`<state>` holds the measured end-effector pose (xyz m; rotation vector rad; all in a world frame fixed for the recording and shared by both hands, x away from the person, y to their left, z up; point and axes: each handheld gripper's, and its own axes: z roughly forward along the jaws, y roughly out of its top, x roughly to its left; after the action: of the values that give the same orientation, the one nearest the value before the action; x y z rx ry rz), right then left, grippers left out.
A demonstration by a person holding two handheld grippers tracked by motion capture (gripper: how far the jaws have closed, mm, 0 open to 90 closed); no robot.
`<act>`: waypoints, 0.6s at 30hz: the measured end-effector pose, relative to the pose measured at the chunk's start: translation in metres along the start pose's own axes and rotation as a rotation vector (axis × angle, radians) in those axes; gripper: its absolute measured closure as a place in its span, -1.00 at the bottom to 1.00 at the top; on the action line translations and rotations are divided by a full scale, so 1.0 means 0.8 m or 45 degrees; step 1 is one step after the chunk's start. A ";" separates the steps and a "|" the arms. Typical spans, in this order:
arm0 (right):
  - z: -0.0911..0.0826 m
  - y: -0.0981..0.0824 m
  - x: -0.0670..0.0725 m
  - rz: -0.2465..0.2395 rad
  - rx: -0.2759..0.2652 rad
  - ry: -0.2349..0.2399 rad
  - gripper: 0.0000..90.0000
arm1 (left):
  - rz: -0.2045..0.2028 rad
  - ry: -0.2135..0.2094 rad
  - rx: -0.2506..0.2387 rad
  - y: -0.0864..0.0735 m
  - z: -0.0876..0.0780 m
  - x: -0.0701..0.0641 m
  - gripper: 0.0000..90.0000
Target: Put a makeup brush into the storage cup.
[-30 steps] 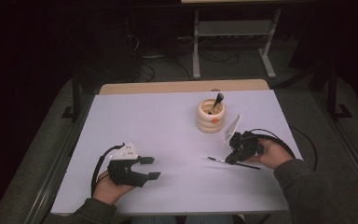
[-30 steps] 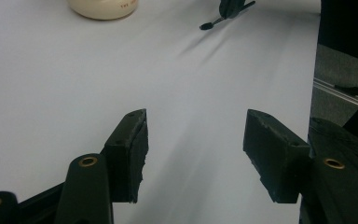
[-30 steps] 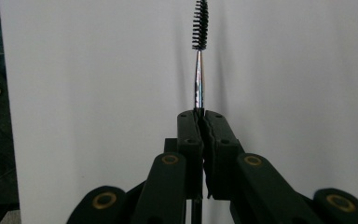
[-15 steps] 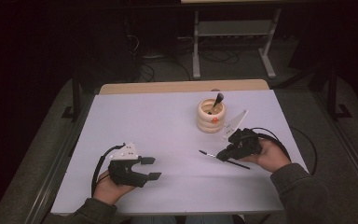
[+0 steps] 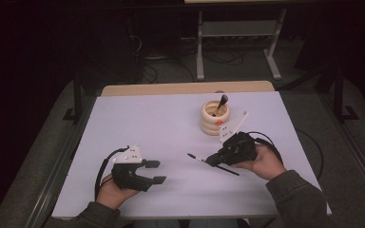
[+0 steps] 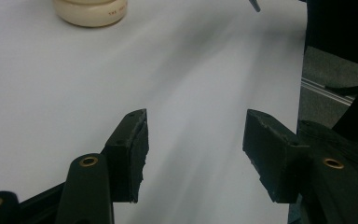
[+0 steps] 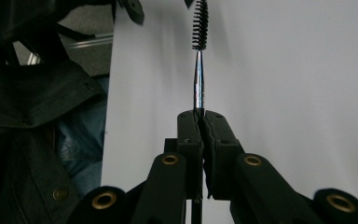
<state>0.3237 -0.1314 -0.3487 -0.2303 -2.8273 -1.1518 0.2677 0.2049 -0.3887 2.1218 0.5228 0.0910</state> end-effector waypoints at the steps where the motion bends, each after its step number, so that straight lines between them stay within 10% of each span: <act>1: 0.001 0.003 0.001 -0.002 -0.009 0.006 0.89 | 0.001 -0.004 -0.006 0.000 0.001 -0.001 -0.11; 18: 0.029 0.038 0.015 -0.004 -0.159 0.050 0.89 | 0.033 -0.050 -0.003 0.008 0.010 -0.010 -0.10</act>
<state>0.3164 -0.0924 -0.3427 -0.2087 -2.7259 -1.3202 0.2647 0.1929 -0.3872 2.1243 0.4720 0.0648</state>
